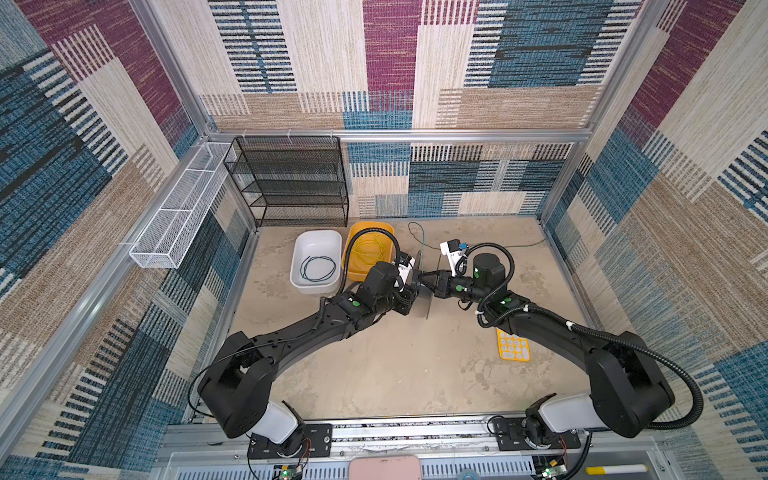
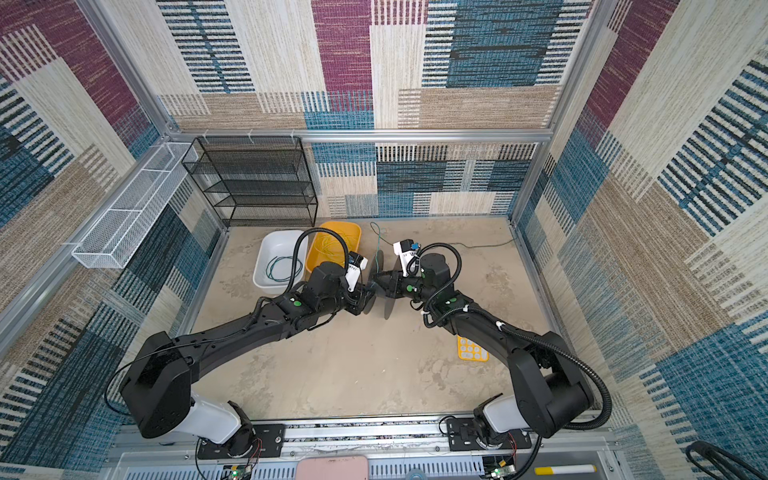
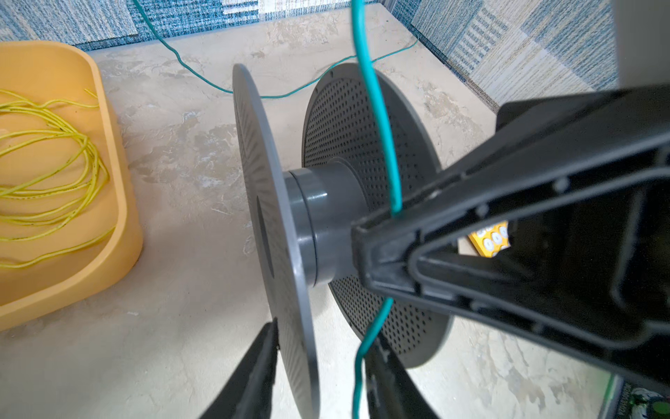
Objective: Wrap the cables
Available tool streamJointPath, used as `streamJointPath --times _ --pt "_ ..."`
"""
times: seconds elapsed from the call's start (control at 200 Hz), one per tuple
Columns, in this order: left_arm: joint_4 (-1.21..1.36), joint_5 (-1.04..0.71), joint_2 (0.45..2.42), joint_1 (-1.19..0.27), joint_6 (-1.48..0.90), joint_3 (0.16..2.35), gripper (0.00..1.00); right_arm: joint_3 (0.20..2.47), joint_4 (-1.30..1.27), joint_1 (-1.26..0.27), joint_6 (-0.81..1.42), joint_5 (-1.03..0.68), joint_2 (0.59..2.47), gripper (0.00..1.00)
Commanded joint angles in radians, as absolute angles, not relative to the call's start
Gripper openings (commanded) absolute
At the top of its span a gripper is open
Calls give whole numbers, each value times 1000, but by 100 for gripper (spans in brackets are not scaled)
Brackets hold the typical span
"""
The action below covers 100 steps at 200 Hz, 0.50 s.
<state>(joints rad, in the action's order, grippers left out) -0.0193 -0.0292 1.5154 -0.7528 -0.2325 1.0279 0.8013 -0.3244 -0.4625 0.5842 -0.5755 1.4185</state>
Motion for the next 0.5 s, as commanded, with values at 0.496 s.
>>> streamJointPath --times 0.496 --pt "-46 -23 1554 -736 -160 1100 40 878 -251 -455 423 -497 1417 0"
